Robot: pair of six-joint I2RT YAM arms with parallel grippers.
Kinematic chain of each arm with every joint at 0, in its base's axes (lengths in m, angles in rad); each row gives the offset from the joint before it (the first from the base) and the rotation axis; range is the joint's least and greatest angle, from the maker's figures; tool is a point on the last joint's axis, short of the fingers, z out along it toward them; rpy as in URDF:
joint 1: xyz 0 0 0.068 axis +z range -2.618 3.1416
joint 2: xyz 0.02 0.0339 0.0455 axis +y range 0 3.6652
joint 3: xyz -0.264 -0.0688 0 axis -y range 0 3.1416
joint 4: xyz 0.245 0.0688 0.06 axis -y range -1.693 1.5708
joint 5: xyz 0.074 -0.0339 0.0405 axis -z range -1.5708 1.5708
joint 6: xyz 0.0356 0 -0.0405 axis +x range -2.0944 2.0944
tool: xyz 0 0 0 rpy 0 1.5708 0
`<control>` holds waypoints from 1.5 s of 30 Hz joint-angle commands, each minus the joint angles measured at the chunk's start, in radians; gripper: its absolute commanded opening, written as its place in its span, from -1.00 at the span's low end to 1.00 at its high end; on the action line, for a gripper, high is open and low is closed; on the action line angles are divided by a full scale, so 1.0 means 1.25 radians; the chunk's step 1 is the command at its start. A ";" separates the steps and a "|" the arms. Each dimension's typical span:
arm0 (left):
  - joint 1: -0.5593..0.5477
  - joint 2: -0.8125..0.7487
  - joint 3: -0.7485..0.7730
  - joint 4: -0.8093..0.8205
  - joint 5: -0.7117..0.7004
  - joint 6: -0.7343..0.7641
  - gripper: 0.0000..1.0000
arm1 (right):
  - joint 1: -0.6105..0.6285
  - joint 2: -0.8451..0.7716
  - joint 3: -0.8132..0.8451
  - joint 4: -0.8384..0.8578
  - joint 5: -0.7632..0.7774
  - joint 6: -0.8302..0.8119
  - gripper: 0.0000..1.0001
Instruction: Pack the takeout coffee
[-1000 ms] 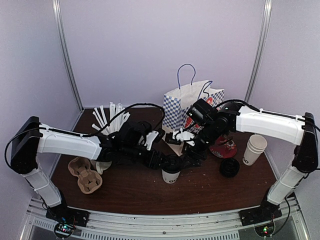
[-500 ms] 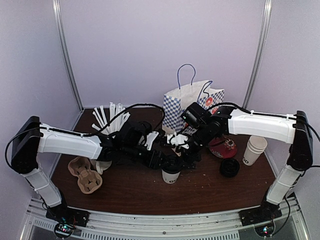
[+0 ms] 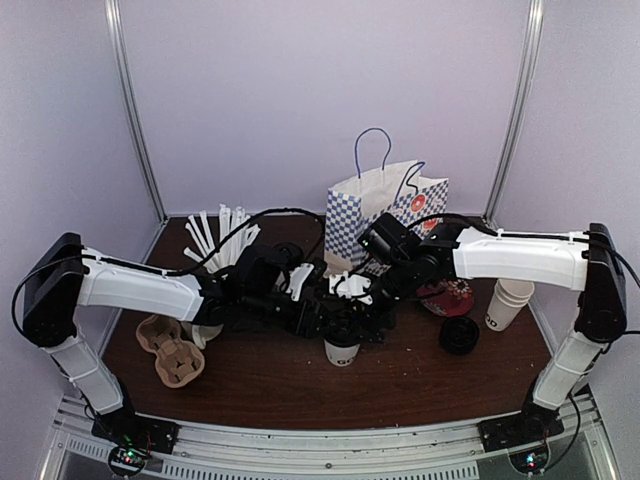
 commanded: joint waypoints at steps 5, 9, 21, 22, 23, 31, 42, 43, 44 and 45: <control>0.005 0.035 -0.023 -0.056 -0.012 0.006 0.15 | 0.006 -0.022 -0.034 0.063 0.066 0.020 0.76; 0.005 0.038 -0.023 -0.060 -0.008 0.014 0.15 | 0.006 -0.014 -0.038 0.054 0.092 0.006 0.75; 0.011 0.059 -0.030 -0.084 -0.026 0.032 0.14 | 0.011 0.034 -0.101 0.101 0.184 -0.012 0.74; 0.011 0.061 -0.036 -0.083 -0.033 0.031 0.14 | 0.011 0.037 -0.102 0.104 0.203 -0.009 0.74; 0.011 0.063 -0.040 -0.080 -0.036 0.032 0.14 | 0.011 0.040 -0.102 0.106 0.217 -0.007 0.74; 0.010 0.076 -0.038 -0.079 -0.041 0.035 0.14 | 0.011 0.063 -0.112 0.117 0.283 0.020 0.73; 0.011 0.073 -0.057 -0.059 -0.051 0.043 0.14 | 0.012 0.049 -0.133 0.142 0.315 0.024 0.72; 0.011 0.073 -0.055 -0.055 -0.045 0.045 0.14 | 0.012 0.047 -0.132 0.141 0.314 0.027 0.72; 0.011 0.073 -0.051 -0.051 -0.040 0.046 0.14 | 0.011 0.042 -0.131 0.140 0.309 0.033 0.72; 0.011 0.071 -0.047 -0.046 -0.035 0.047 0.14 | 0.011 0.037 -0.126 0.135 0.302 0.039 0.72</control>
